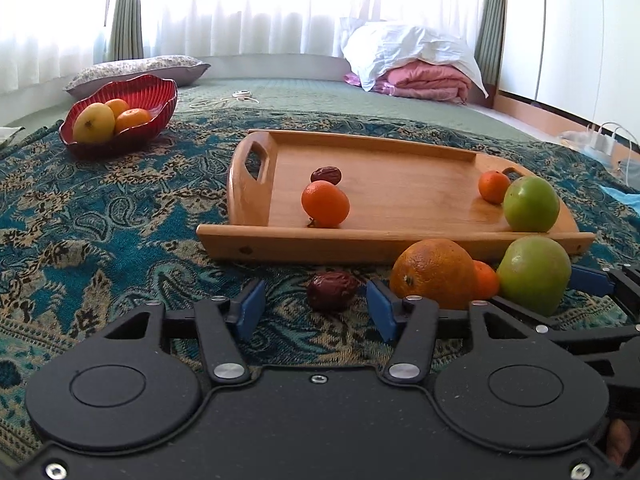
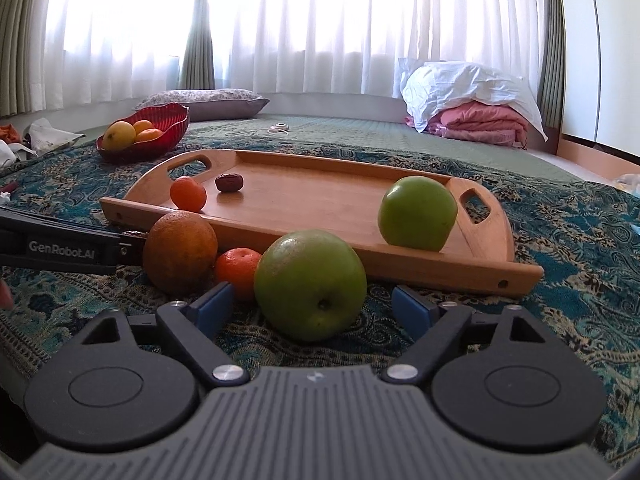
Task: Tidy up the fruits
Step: 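Move both tools back toward the remaining fruit beside the tray, then grasp the second red date with the left tool while the right tool grasps the second green apple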
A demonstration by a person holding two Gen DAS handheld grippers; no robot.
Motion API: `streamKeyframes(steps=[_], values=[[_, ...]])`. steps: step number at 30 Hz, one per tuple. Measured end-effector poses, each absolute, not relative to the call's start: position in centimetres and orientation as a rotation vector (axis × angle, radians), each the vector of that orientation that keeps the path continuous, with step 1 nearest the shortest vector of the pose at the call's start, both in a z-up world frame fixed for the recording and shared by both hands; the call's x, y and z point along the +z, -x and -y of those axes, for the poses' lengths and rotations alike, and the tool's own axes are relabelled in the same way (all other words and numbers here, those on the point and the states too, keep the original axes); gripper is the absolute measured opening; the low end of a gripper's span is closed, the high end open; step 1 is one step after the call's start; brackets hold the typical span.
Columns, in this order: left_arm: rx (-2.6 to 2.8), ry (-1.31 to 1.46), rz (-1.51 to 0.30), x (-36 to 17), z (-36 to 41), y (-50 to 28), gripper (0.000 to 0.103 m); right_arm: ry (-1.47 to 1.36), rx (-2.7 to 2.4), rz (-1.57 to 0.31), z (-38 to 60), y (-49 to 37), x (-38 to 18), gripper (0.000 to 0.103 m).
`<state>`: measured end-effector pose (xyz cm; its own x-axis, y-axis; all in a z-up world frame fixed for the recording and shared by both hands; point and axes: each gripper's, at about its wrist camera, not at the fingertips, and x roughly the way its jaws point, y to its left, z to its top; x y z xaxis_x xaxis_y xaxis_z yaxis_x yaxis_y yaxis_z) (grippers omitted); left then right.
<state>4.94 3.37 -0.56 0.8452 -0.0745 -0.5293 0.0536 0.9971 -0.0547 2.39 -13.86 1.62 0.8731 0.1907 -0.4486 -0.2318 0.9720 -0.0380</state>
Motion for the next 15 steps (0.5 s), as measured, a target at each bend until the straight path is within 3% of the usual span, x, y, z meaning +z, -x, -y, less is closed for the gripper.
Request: streamKeyframes(steps=[9, 15], values=[[-0.071, 0.033, -0.548, -1.16, -2.85, -5.54, 0.052, 0.092, 0.258, -0.457, 14.01, -2.54, 1.26, 0.084], [-0.060, 0.055, -0.542, -1.17, -3.28, -5.47, 0.042, 0.100, 0.278, -0.450, 14.02, -2.24, 1.37, 0.078]])
